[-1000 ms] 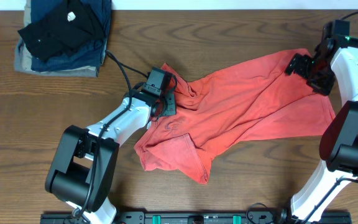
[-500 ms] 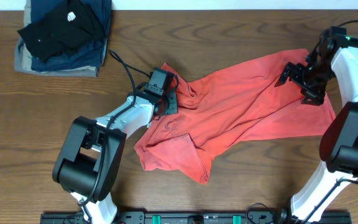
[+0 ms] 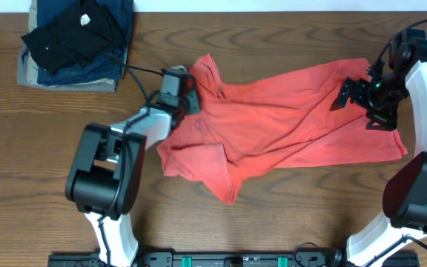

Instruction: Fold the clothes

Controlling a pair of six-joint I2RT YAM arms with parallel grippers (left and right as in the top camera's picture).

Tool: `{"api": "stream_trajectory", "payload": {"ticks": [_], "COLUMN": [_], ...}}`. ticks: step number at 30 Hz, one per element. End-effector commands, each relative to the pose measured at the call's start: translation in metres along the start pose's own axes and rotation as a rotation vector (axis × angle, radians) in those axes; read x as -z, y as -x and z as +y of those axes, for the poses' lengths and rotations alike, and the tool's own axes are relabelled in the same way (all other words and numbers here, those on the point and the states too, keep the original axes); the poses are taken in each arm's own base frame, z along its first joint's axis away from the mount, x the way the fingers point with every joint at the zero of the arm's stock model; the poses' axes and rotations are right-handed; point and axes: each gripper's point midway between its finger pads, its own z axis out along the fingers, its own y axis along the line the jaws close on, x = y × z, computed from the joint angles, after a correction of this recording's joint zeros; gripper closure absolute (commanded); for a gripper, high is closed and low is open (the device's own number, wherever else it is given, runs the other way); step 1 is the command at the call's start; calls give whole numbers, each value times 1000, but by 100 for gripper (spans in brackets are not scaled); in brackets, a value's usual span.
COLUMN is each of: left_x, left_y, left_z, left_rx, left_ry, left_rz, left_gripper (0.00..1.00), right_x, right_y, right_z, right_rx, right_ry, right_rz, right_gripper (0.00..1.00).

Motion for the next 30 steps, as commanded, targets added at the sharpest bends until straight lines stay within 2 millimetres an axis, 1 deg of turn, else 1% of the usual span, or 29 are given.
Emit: {"api": "stream_trajectory", "payload": {"ticks": [1, 3, 6, 9, 10, 12, 13, 14, 15, 16, 17, 18, 21, 23, 26, 27, 28, 30], "left_x": [-25, -27, -22, -14, -11, -1, 2, 8, 13, 23, 27, 36, 65, 87, 117, 126, 133, 143], "left_y": [-21, -2, 31, 61, 68, 82, 85, 89, 93, 99, 101, 105, 109, 103, 88, 82, 76, 60], "left_z": [66, 79, 95, 108, 110, 111, 110, 108, 105, 101, 99, 95, 83, 72, 58, 55, 54, 56], "left_rx": [58, 70, 74, 75, 73, 56, 50, 38, 30, 28, 27, 26, 36, 48, 87, 92, 98, 108], "left_ry": [155, 167, 180, 201, 208, 227, 230, 236, 239, 244, 245, 247, 236, 203, 153, 144, 140, 157], "left_rz": [60, 29, -23, -40, -36, -1, 11, 31, 47, 67, 76, 89, 125, 160, 232, 260, 287, 353], "left_gripper": [92, 91, 91, 83, 68, 49, 47, 39, 29, 22, 20, 18, 13, 12, 10, 6, 1, 2], "right_x": [17, 21, 25, 26, 26, 24, 24, 24, 24, 23, 23, 23, 23, 23, 21, 20, 19, 15], "right_y": [-10, -16, -23, -28, -29, -30, -31, -31, -30, -27, -26, -25, -23, -23, -23, -24, -25, -26], "right_z": [16, 21, 26, 22, 21, 21, 22, 23, 25, 27, 28, 28, 30, 31, 32, 33, 33, 35], "right_rx": [68, 90, 111, 90, 84, 81, 81, 83, 87, 88, 90, 92, 95, 99, 106, 108, 111, 118], "right_ry": [5, 2, -15, -73, -90, -119, -123, -122, -119, -116, -114, -112, -109, -108, -109, -109, -110, -113], "right_rz": [-40, -44, -53, -56, -56, -57, -58, -60, -66, -77, -82, -88, -95, -96, -96, -93, -91, -84], "right_gripper": [1, 1, 1, 1, 1, 1, 1, 1, 1, 1, 1, 1, 1, 1, 1, 1, 1, 1]}}
